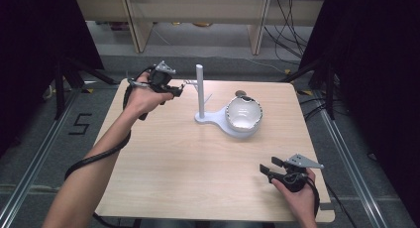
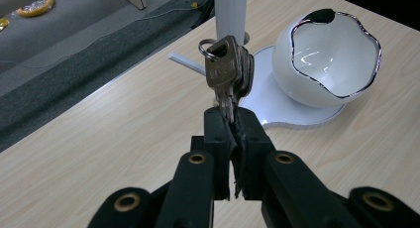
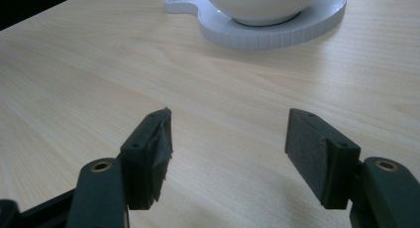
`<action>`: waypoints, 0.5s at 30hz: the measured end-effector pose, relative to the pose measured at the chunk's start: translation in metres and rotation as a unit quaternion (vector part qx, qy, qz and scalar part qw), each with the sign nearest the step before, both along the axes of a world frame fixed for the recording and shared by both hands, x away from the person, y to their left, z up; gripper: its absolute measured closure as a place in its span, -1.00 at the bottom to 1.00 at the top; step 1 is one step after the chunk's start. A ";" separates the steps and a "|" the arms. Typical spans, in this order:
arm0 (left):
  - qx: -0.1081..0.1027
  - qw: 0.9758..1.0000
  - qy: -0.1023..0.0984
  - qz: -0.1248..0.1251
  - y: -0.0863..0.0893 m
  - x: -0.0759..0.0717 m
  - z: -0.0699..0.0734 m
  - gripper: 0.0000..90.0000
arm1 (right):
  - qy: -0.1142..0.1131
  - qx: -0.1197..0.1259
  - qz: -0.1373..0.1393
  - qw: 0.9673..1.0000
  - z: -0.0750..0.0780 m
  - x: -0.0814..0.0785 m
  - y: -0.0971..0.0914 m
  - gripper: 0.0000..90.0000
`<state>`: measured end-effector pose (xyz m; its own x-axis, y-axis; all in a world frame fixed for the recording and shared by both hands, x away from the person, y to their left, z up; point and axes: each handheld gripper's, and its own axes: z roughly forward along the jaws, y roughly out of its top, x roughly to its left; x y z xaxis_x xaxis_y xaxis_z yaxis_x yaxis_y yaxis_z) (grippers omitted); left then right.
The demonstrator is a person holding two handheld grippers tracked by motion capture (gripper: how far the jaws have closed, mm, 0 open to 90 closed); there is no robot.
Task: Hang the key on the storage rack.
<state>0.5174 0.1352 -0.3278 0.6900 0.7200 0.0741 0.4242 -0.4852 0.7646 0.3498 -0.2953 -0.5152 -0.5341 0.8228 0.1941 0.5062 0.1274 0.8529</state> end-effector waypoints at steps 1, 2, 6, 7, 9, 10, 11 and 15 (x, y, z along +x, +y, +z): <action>0.000 1.000 0.001 0.000 0.000 0.000 0.000 0.89 | 0.002 0.004 0.004 1.000 0.000 0.000 0.000 -0.21; 0.000 1.000 0.001 0.000 0.000 0.000 0.000 0.89 | -0.002 0.006 0.002 1.000 0.000 0.000 0.001 -0.21; 0.000 1.000 0.005 0.001 -0.001 0.000 -0.001 0.89 | 0.008 0.010 -0.006 1.000 0.000 -0.002 0.002 -0.21; 0.002 1.000 0.006 0.001 -0.001 -0.001 -0.002 0.89 | 0.008 0.009 -0.008 1.000 0.000 -0.002 0.002 -0.21; 0.000 1.000 0.008 0.000 0.000 0.000 -0.003 0.89 | 0.008 0.009 -0.008 1.000 0.000 -0.002 0.002 -0.21; 0.000 1.000 0.008 0.000 0.000 0.000 -0.003 0.89 | 0.008 0.009 -0.008 1.000 0.000 -0.002 0.002 -0.21; 0.002 1.000 0.008 0.002 0.000 0.000 -0.004 0.89 | 0.008 0.007 -0.008 1.000 0.000 -0.002 0.002 -0.21; 0.002 1.000 0.011 0.003 -0.001 0.000 -0.005 0.89 | 0.001 0.005 0.006 1.000 0.001 -0.001 0.000 -0.21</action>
